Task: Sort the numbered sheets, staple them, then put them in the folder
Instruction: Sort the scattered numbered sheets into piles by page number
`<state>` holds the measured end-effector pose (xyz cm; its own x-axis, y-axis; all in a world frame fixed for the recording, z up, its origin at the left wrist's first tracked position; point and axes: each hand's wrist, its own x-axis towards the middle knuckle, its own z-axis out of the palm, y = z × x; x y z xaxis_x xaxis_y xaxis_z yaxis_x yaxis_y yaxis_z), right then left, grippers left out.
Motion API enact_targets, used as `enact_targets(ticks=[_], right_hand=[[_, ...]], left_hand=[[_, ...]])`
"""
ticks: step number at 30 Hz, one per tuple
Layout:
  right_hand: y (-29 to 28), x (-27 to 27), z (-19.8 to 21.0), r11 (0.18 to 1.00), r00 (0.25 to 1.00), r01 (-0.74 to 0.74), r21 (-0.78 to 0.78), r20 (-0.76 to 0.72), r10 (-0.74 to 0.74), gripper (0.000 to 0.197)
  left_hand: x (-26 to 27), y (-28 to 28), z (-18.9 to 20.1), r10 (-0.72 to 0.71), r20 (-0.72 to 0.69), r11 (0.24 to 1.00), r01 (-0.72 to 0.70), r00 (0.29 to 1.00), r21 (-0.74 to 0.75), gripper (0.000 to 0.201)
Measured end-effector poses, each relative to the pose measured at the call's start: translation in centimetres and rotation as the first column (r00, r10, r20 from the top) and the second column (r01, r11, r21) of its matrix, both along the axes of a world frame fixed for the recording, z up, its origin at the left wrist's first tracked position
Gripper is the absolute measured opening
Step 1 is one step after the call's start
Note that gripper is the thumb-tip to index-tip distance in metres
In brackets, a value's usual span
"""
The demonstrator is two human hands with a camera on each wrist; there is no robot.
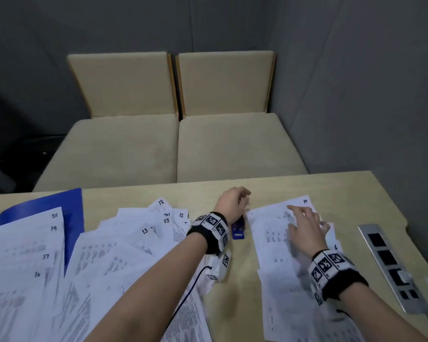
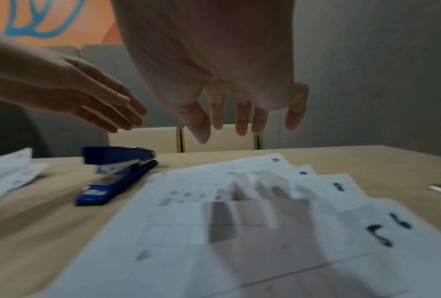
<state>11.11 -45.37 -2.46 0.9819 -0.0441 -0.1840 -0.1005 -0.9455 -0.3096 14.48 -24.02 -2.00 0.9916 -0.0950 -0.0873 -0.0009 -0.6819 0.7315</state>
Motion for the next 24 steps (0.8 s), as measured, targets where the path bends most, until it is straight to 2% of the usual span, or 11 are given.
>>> enact_targets(ticks=[3, 5, 8, 10, 12, 14, 16, 18, 21, 22, 24], right_hand=[[3.2, -2.5, 0.3, 0.987, 0.996, -0.086, 0.134, 0.042, 0.081, 0.042], [6.1, -5.1, -0.1, 0.95, 0.984, -0.179, 0.255, 0.028, 0.178, 0.034], [10.6, -9.0, -1.3, 0.862, 0.949, -0.258, 0.436, -0.053, 0.311, 0.022], [13.5, -11.4, -2.3, 0.842, 0.916, -0.259, 0.472, -0.155, 0.369, 0.02], [16.2, -13.7, -3.0, 0.857, 0.878, -0.236, 0.458, -0.276, 0.39, 0.01], [18.1, -15.4, -3.5, 0.89, 0.852, -0.232, 0.393, -0.359, 0.381, 0.03], [19.3, -16.4, -3.9, 0.925, 0.864, -0.197, 0.325, -0.389, 0.321, 0.048], [20.1, -17.1, -4.0, 0.949, 0.889, -0.154, 0.276, -0.38, 0.255, 0.052], [20.7, -17.7, -4.1, 0.965, 0.919, -0.102, 0.241, -0.348, 0.184, 0.043], [20.7, -17.8, -4.2, 0.967, 0.927, -0.09, 0.238, -0.335, 0.168, 0.042], [20.8, -18.2, -4.2, 0.97, 0.936, -0.071, 0.23, -0.32, 0.144, 0.042]], left_hand=[[-2.7, 6.6, 0.7, 0.166, 0.09, 0.986, -0.166, 0.982, -0.008, 0.019], [-5.2, 11.5, 0.4, 0.269, 0.1, 0.962, -0.273, 0.958, 0.023, 0.018], [-9.6, 18.7, -1.2, 0.381, 0.031, 0.914, -0.381, 0.924, 0.139, 0.013], [-12.5, 22.8, -2.6, 0.431, 0.01, 0.871, -0.419, 0.902, 0.257, 0.009], [-15.1, 25.8, -3.9, 0.467, -0.071, 0.835, -0.413, 0.881, 0.364, 0.025], [-16.9, 27.6, -4.8, 0.473, -0.216, 0.836, -0.358, 0.854, 0.416, 0.046], [-17.9, 28.3, -5.4, 0.435, -0.282, 0.86, -0.301, 0.855, 0.412, 0.051], [-18.5, 28.5, -5.3, 0.405, -0.257, 0.876, -0.292, 0.878, 0.385, 0.04], [-18.8, 28.2, -4.3, 0.396, -0.191, 0.896, -0.332, 0.898, 0.296, 0.01], [-19.0, 28.1, -4.1, 0.391, -0.182, 0.904, -0.341, 0.902, 0.257, 0.005], [-19.4, 28.1, -4.2, 0.383, -0.179, 0.919, -0.352, 0.906, 0.179, 0.008]])
